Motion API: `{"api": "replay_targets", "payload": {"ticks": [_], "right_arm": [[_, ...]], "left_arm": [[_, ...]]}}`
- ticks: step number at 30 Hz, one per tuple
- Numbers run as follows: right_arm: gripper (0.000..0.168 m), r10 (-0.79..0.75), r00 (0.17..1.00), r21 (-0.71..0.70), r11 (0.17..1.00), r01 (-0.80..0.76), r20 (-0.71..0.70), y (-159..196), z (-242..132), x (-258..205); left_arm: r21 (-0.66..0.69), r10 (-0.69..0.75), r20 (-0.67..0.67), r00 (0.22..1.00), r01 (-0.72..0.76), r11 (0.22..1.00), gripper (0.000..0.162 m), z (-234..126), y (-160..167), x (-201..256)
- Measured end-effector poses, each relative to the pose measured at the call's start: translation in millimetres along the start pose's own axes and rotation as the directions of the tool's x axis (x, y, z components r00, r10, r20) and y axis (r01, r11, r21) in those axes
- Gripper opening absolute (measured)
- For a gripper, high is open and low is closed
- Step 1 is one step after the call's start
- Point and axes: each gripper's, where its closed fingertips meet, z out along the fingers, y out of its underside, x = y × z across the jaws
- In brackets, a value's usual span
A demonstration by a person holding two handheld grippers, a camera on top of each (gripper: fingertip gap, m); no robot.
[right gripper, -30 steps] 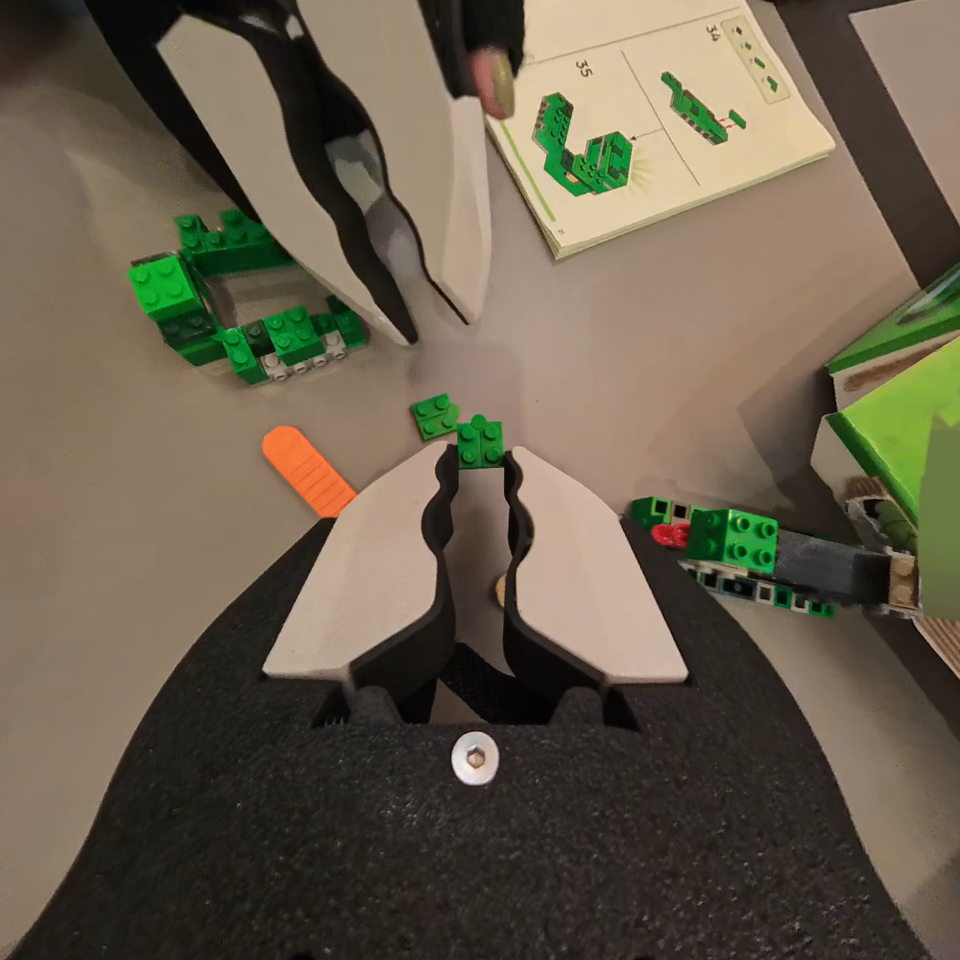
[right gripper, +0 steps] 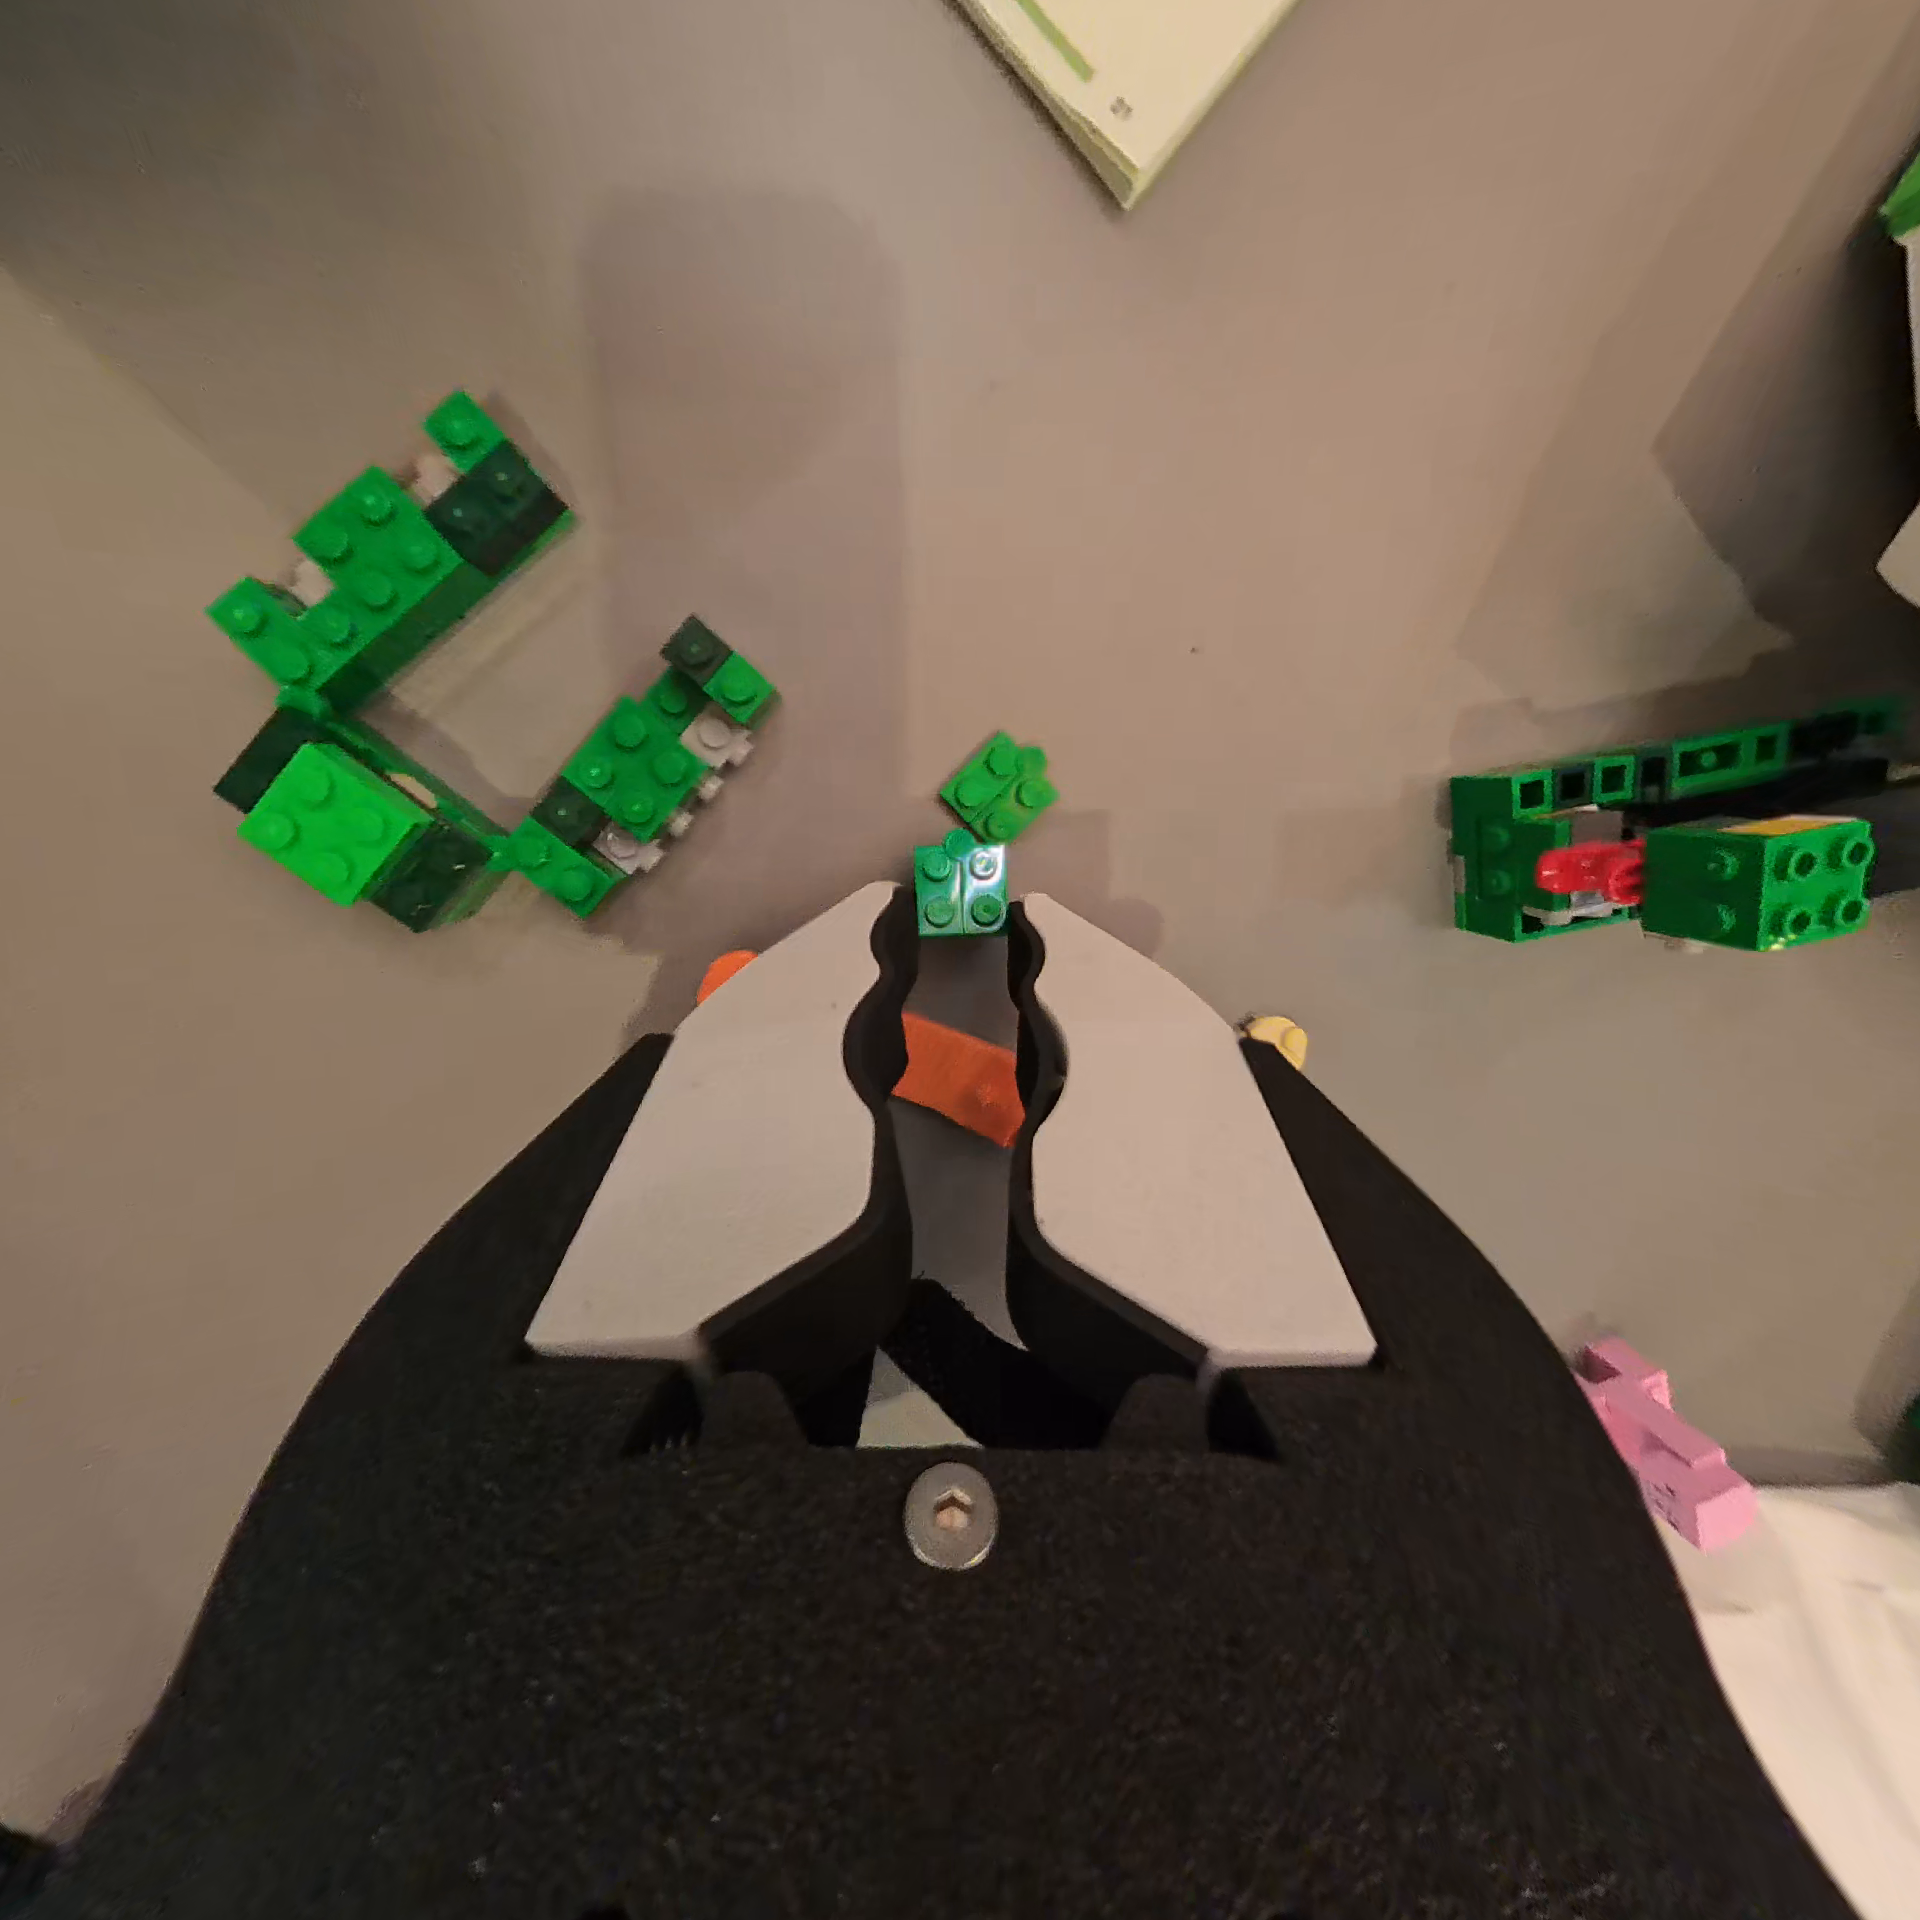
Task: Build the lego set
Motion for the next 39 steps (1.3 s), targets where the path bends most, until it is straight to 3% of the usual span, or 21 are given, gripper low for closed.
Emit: {"api": "replay_targets", "payload": {"ticks": [1, 10, 15, 19, 25, 30, 39], "right_arm": [[0.016, 0.011, 1.000, -0.005, 1.000, -0.011, -0.001, -1, 0, 1], [0.016, 0.058, 0.994, -0.005, 0.998, -0.059, -0.093, -5, 9, 13], [0.016, 0.076, 0.973, 0.125, 0.991, -0.050, -0.216, -22, 9, 31], [0.016, 0.248, 0.960, 0.270, 0.940, -0.207, -0.127, -29, 2, 31], [0.016, 0.423, 0.905, 0.264, 0.880, -0.395, -0.054, -28, -6, 30], [0.016, 0.387, 0.913, 0.193, 0.913, -0.360, -0.129, -21, 5, 29], [0.016, 0.402, 0.908, 0.187, 0.908, -0.376, -0.123, -22, 13, 27]], "left_arm": [[0.006, -0.016, -0.002, 1.000, 0.017, 1.000, 0.000, 0, 0, -1], [0.027, -0.070, -0.040, 0.997, 0.071, 0.997, 0.000, 4, -1, 2], [0.038, -0.101, -0.052, 0.994, 0.103, 0.994, 0.000, 4, -2, 3], [0.050, -0.113, -0.056, 0.992, 0.116, 0.992, 0.000, 4, -5, 3], [0.067, -0.120, -0.085, 0.989, 0.126, 0.990, 0.000, 6, -12, 11], [0.074, -0.097, -0.098, 0.990, 0.104, 0.992, 0.000, 5, -14, 16], [0.078, -0.097, -0.113, 0.989, 0.106, 0.991, 0.000, 4, -16, 20]]}}
